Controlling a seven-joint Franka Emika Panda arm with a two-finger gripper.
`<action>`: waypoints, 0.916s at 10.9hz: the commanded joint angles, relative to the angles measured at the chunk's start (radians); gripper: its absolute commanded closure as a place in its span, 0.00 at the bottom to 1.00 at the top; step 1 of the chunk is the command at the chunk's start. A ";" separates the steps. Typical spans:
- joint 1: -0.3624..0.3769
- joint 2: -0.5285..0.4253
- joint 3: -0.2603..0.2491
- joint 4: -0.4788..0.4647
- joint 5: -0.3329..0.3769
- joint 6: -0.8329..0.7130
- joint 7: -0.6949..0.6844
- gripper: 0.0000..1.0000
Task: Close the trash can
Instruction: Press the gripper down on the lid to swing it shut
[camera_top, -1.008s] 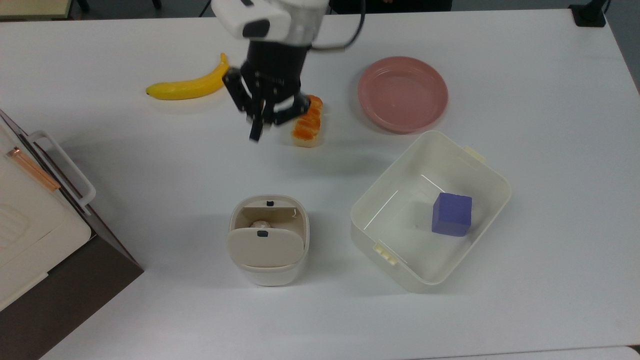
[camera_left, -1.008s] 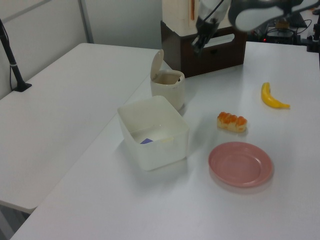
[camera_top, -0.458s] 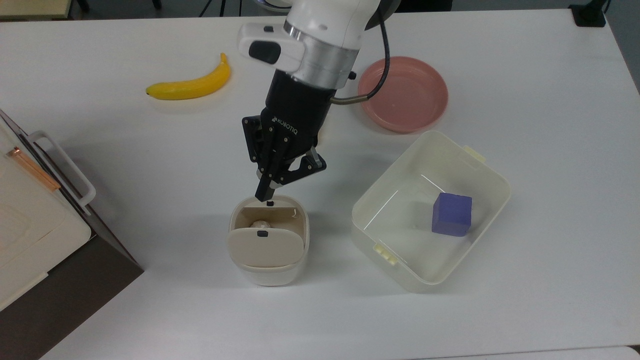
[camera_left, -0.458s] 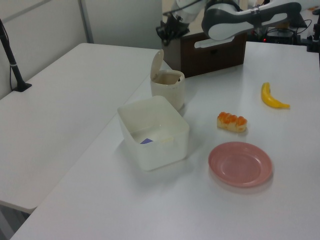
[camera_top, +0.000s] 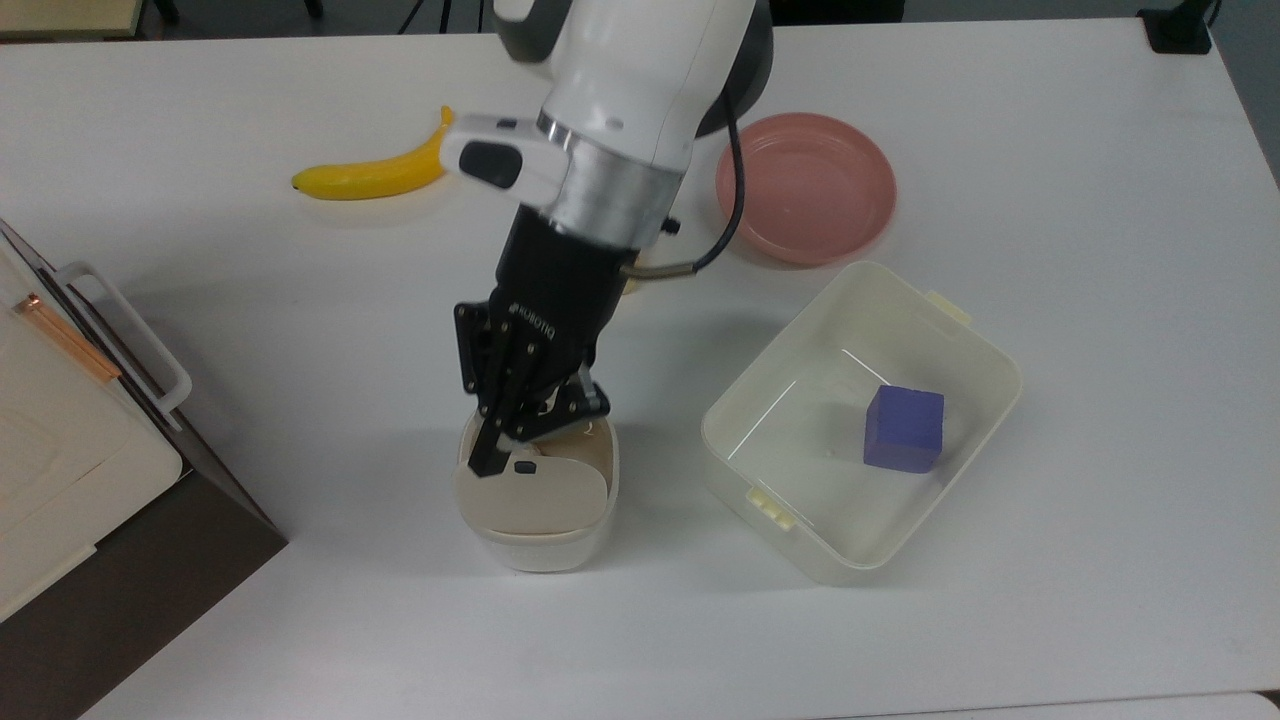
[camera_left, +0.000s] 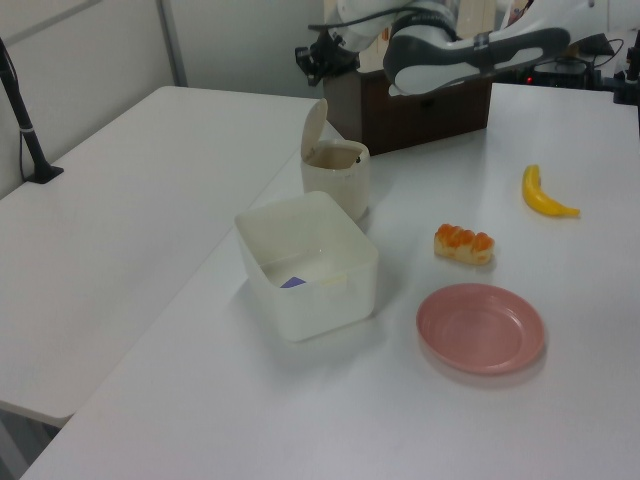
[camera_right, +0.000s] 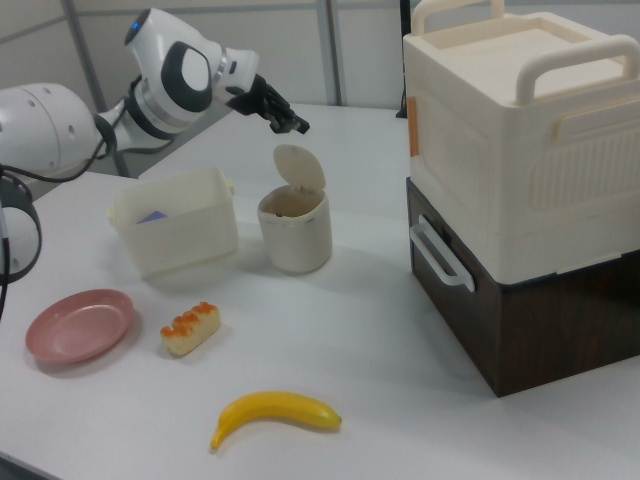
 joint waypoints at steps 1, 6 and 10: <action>0.015 0.055 -0.021 0.032 -0.033 0.007 -0.031 1.00; 0.018 -0.008 0.017 -0.025 0.112 -0.178 -0.470 1.00; 0.019 -0.021 0.040 -0.026 0.196 -0.420 -0.759 1.00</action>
